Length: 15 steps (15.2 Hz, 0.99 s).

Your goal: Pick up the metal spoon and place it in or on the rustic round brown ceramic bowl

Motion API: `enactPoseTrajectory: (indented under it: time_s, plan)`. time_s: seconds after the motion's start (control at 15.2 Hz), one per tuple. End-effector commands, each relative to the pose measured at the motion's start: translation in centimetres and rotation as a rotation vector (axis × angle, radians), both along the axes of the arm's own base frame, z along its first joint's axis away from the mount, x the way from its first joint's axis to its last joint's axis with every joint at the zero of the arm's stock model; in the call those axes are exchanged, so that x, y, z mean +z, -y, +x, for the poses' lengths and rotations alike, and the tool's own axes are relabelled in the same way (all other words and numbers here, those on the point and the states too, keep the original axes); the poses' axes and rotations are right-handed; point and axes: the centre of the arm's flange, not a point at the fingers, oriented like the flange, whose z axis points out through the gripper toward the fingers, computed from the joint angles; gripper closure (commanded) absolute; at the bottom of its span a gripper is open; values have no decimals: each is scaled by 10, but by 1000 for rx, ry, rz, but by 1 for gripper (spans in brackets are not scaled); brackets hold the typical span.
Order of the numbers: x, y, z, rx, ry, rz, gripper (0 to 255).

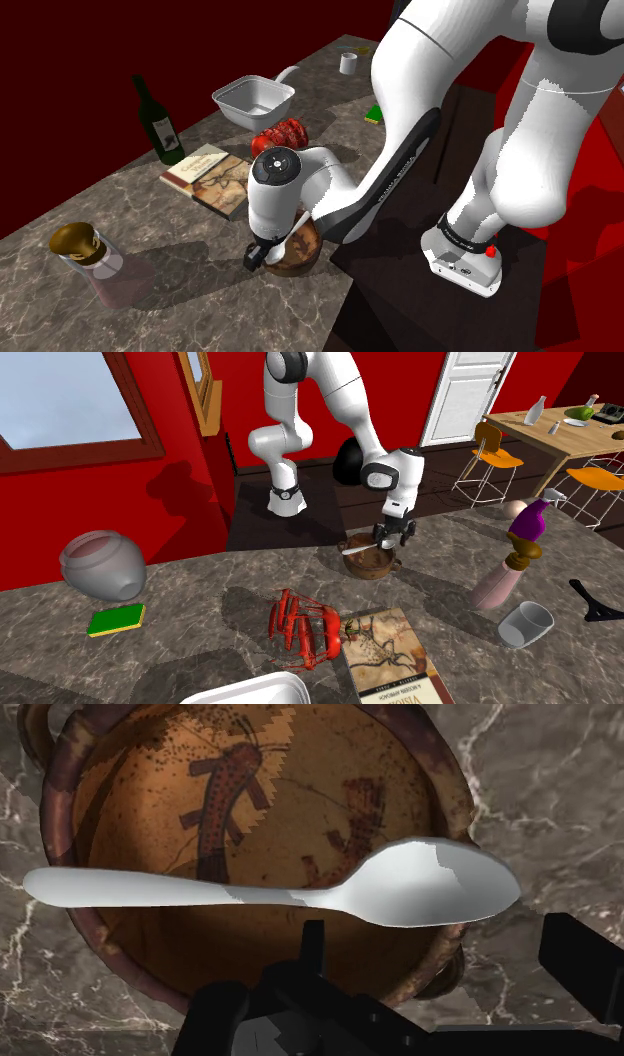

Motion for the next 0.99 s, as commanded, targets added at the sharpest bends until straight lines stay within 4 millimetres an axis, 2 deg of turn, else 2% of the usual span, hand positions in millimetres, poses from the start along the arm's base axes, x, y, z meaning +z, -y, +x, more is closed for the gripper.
enactPoseTrajectory:
  time_s: [0.0,0.13,0.4,0.92]
  plan:
    - [0,0,0,0,0,0,0]
    - [0,0,0,0,0,0,0]
    - [49,-1,-8,0,0,0,0]
    - [49,-1,-8,0,0,0,0]
